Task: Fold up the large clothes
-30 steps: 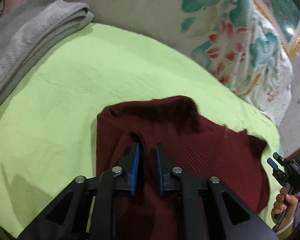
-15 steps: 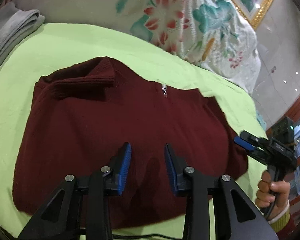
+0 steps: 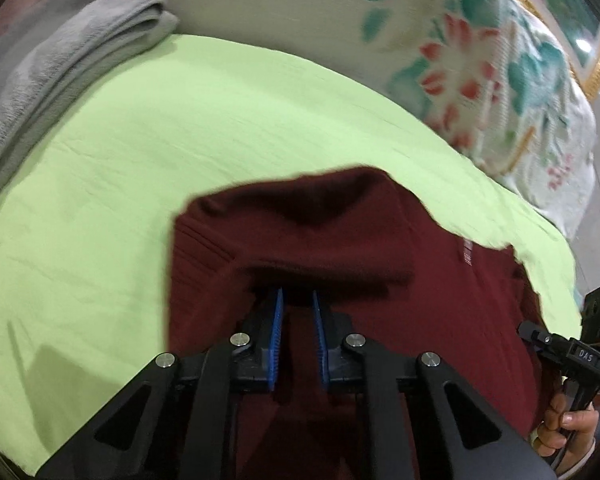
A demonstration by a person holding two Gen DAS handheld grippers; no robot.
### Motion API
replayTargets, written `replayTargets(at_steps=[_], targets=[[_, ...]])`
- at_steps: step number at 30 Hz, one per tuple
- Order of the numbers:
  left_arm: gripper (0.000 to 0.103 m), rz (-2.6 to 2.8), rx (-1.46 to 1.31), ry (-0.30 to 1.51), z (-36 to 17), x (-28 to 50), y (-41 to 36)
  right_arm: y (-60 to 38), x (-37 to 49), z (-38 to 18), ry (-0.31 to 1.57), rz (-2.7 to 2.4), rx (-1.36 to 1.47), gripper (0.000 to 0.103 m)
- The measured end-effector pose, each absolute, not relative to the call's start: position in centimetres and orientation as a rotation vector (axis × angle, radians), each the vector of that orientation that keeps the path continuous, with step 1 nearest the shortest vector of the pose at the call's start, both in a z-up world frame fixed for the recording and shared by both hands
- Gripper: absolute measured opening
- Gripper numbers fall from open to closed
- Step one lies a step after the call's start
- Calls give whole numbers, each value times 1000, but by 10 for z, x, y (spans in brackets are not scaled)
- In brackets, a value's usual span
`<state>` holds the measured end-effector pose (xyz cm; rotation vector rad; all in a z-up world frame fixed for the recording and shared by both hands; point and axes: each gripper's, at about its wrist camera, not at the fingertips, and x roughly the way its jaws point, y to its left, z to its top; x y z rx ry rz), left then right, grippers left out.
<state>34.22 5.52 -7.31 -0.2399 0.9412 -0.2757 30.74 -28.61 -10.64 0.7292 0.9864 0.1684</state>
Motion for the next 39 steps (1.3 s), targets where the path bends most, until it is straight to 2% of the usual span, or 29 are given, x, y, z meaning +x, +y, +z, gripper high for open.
replayTargets(at_steps=[4,7,12,18,20,24,27,29,33,35,36,37,39], targets=[[5,-210,-277,947,-75,362,77,-303,323,-114,949,102,774,40],[3,-191,-316,939,-73,370,90,-315,320,-111,922,86,830,40],[9,-116,-322,938,-70,358,112,-338,274,-81,801,35,864,41],[9,-180,-414,911,-53,306,120,-334,244,-61,783,75,874,42],[11,-261,-421,897,-43,287,105,-307,248,-57,829,174,822,42],[23,-457,-342,925,-32,266,47,-257,266,-64,932,276,733,42],[26,-545,-283,940,-32,264,10,-230,295,-88,1061,274,688,42],[31,-562,-280,953,-36,269,0,-220,313,-96,1066,281,687,42],[32,-507,-244,1005,-56,297,-5,-220,341,-99,1028,301,746,42],[21,-443,-211,1004,-65,310,-1,-222,352,-104,1022,304,757,42],[7,-419,-208,1005,-68,317,2,-224,354,-105,1012,308,769,41],[1,-402,-209,1010,-71,323,7,-227,353,-104,998,312,784,41],[1,-419,-262,1009,-72,331,18,-236,340,-95,951,308,809,41]])
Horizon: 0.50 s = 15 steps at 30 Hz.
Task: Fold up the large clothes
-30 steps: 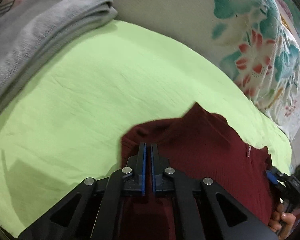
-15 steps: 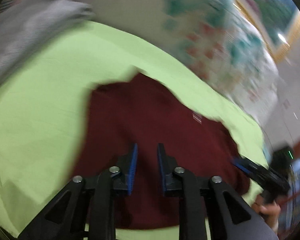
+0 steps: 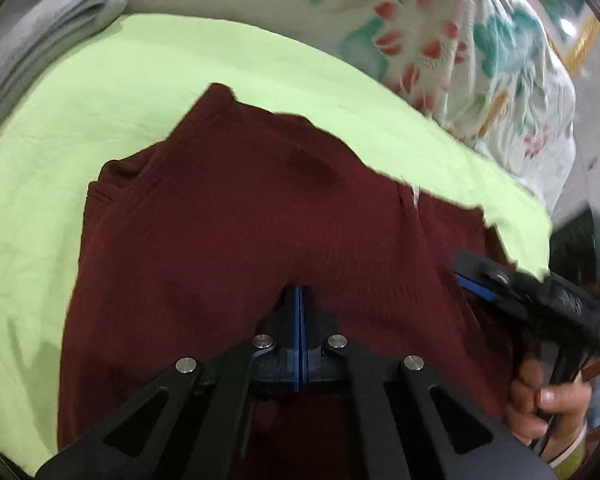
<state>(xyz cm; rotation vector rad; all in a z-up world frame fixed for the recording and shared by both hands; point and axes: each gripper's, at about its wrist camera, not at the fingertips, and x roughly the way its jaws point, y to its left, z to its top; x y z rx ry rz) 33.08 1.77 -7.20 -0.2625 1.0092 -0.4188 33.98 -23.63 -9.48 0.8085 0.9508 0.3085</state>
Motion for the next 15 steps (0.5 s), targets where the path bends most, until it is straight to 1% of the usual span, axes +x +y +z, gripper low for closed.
replayTargets(at_steps=[3,7,9,10,12,13,15], targets=[[1,-377,-227,991,-72,333,28,-258,293,-79,875,265,814,41],[1,-377,-233,982,-75,331,45,-296,232,-77,869,89,794,41],[1,-367,-222,978,-75,332,50,-328,199,-80,883,-93,754,40],[1,-360,-217,979,-74,332,52,-342,189,-85,892,-141,755,37],[1,-358,-217,983,-74,331,53,-366,175,-100,931,-197,840,38],[1,-354,-213,986,-73,330,54,-371,171,-103,919,-181,883,37],[1,-341,-215,989,-68,327,52,-373,166,-97,900,-188,896,37]])
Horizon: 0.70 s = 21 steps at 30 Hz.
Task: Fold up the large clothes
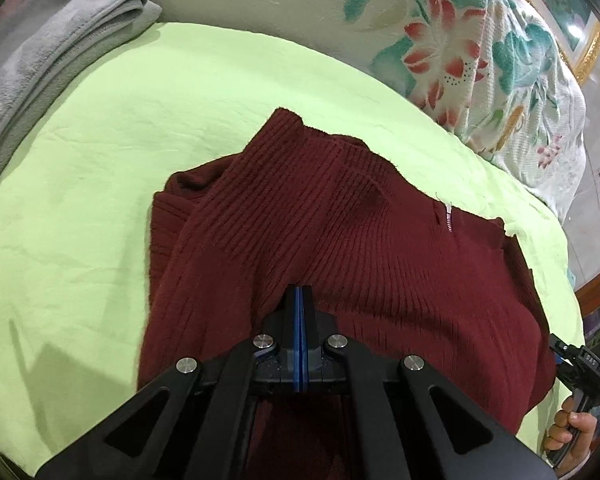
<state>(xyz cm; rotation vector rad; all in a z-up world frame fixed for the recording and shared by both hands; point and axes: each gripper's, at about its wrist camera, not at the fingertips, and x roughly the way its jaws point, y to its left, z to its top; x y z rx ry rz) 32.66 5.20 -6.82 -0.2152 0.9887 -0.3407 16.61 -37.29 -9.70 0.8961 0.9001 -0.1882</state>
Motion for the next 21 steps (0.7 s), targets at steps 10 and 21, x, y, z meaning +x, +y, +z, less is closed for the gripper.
replayTargets(at_steps=[10,21], targets=[[25,-395,-328,933,-33,225,72,-310,182,-45,791,42,801,40],[55,-364,-561,1039,-82,151,92,-257,191,-64,860,172,803,40]])
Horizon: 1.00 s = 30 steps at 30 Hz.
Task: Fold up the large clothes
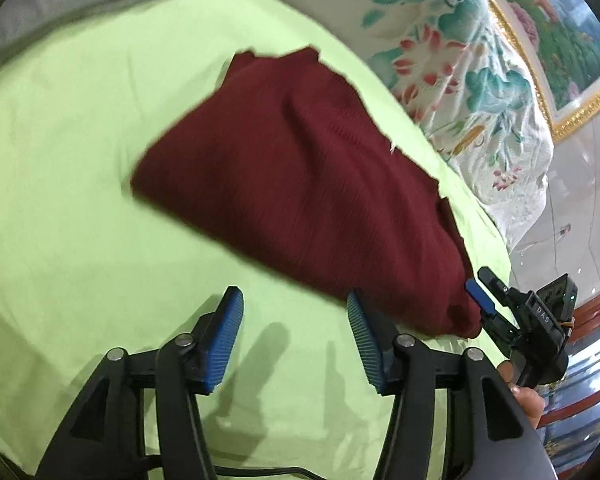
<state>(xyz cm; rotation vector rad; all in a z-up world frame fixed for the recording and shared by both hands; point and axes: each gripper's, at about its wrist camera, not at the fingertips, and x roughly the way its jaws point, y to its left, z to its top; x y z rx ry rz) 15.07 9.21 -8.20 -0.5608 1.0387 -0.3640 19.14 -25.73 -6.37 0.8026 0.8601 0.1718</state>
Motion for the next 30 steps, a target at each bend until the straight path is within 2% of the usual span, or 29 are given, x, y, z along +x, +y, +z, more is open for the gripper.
replayTargets(at_steps=[6,11,15,18,20,22,26,30], targets=[[63,-348,-650,1012,-97,169,86,-244,214,-64,883,195,751,40],[64,-306,-723,973,-102,191,89,-217,260,-61,915,245,672,32],[64,-286,-744,952,-102,209,91,-208,291,-69,949,234,654,31],[53,-266,-726,941,-101,221,92,-205,305,-88,1020,213,654,28],[41,-235,-721,933,-101,226,93,-207,307,-98,1016,224,680,27],[19,-228,-719,919,-99,231,93,-209,305,-100,1011,231,697,27],[12,-267,-647,854,-70,232,81,-210,303,-100,1012,244,703,27],[8,-391,-536,738,-13,221,44,-215,303,-102,1010,259,740,27]])
